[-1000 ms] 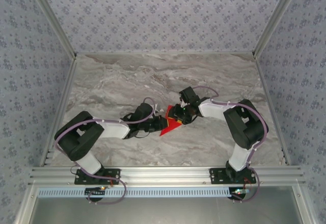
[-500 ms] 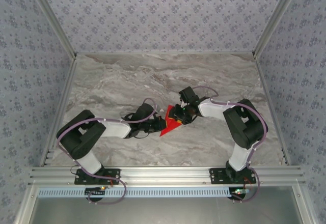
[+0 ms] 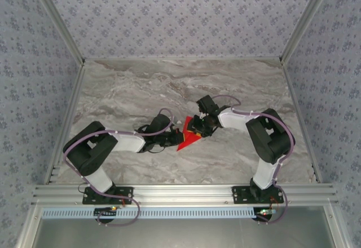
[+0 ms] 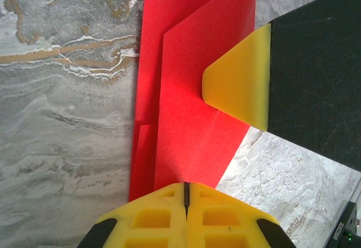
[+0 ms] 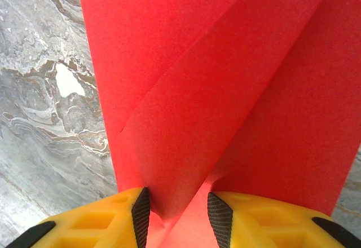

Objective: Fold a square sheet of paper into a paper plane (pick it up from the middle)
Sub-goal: Fourth fold the wing at the center of the table.

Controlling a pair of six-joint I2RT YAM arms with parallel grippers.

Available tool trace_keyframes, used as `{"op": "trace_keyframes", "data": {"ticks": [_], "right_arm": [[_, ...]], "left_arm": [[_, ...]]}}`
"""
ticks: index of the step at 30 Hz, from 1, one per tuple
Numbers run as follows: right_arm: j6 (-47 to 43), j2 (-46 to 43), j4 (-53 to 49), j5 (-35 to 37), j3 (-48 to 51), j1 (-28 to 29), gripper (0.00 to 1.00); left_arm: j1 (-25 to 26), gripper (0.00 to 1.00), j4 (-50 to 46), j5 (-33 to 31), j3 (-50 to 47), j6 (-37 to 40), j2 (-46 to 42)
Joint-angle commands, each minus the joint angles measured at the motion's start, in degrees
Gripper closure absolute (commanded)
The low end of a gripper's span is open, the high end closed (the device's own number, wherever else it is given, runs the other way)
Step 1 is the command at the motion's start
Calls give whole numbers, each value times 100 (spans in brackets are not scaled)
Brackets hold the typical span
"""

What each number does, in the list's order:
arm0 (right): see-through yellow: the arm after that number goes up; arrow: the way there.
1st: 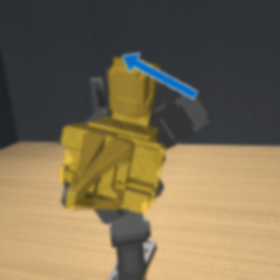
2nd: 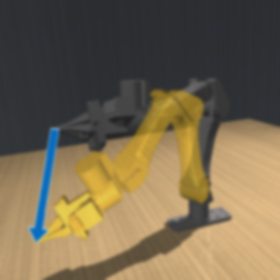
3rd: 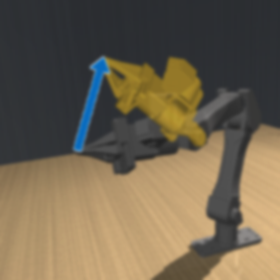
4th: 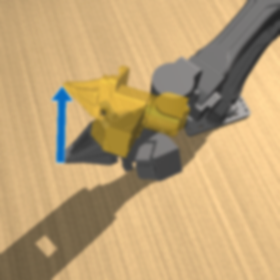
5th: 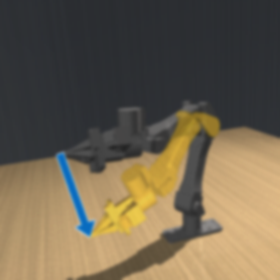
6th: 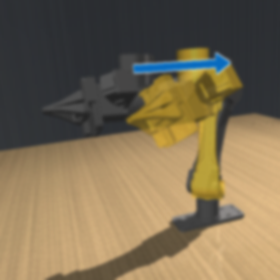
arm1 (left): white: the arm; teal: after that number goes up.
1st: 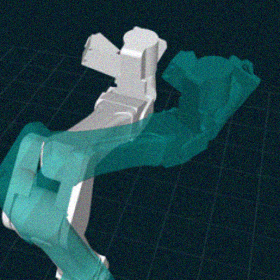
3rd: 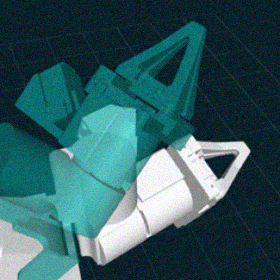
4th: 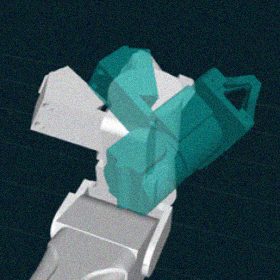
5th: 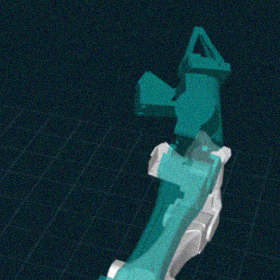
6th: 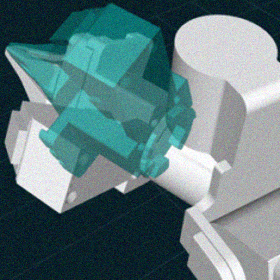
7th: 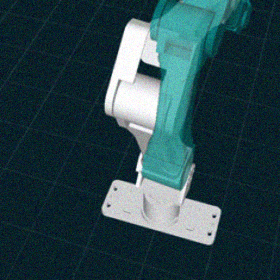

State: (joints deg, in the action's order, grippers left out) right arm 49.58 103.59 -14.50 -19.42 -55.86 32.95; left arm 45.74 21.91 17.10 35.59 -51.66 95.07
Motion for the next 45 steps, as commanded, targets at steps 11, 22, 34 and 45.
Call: {"op": "trace_keyframes", "data": {"ticks": [11,22,34,45], "right_arm": [[-26,1109,-924,931,130,66,56],[-54,1355,-1072,923,-43,105,54],[-96,1523,-1129,966,-136,142,54],[-78,1459,-1154,881,-164,150,54]], "left_arm": [[-63,93,-265,-93,153,173,177],[-73,93,-407,-132,185,239,205],[-67,94,-492,-223,180,248,170],[-72,94,-839,-165,320,333,280]]}}
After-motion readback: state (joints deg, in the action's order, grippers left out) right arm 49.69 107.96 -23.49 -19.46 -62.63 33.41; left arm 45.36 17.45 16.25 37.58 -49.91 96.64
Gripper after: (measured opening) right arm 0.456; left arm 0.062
